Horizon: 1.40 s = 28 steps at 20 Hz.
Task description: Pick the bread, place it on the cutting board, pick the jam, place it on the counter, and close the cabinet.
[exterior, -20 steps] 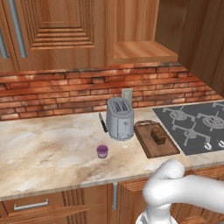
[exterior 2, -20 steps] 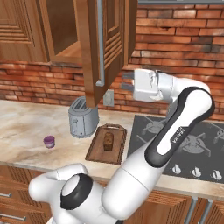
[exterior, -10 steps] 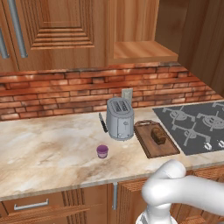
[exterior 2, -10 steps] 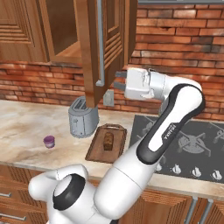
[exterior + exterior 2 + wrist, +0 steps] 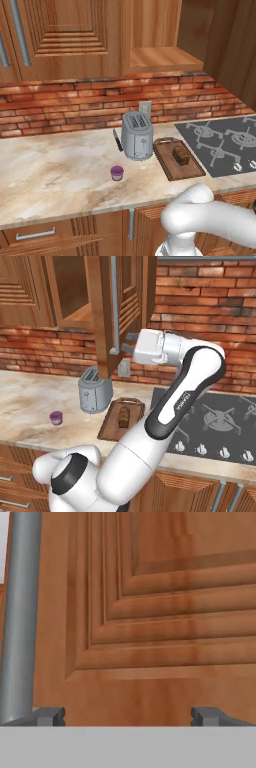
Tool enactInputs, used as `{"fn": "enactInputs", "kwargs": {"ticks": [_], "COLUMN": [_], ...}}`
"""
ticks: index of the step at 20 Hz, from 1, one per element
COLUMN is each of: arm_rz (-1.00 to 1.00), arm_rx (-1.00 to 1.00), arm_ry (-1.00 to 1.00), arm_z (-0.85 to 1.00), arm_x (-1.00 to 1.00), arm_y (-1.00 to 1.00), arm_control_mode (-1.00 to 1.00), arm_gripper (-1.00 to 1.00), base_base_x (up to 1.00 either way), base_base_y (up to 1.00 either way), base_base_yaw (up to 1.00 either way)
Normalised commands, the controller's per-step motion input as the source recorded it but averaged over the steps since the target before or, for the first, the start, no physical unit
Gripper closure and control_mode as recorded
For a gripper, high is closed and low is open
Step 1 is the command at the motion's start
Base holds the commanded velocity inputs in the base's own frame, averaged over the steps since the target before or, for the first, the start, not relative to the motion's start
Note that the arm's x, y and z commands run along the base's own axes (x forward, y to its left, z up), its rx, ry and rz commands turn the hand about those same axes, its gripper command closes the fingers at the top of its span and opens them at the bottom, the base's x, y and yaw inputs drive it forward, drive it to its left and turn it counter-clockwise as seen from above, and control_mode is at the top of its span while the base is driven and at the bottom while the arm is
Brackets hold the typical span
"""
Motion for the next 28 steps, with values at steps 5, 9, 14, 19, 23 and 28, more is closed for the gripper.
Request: {"fn": "enactInputs", "kwargs": {"ticks": [5,9,14,19,23,28], "arm_rz": [-0.05,0.01,0.04,0.07,0.04,-0.01], "arm_rx": [0.0,0.0,0.0,0.0,0.0,-0.01], "arm_ry": [0.0,-0.02,-0.02,-0.01,0.0,0.0], "arm_z": [0.04,0.0,0.0,0.0,0.05,0.02], "arm_x": [0.0,0.0,-0.01,-0.03,-0.28,-0.54], "arm_y": [0.11,-0.23,-0.32,-0.46,-0.09,0.47], "arm_control_mode": [-1.0,-1.0,-1.0,-1.0,-1.0,-1.0], "arm_gripper": [-1.0,-1.0,-1.0,-1.0,-1.0,-1.0], "base_base_x": [0.0,0.0,0.0,0.0,0.0,0.0], "base_base_y": [0.0,0.0,0.0,0.0,0.0,0.0], "base_base_yaw": [0.0,0.0,0.0,0.0,0.0,0.0]}}
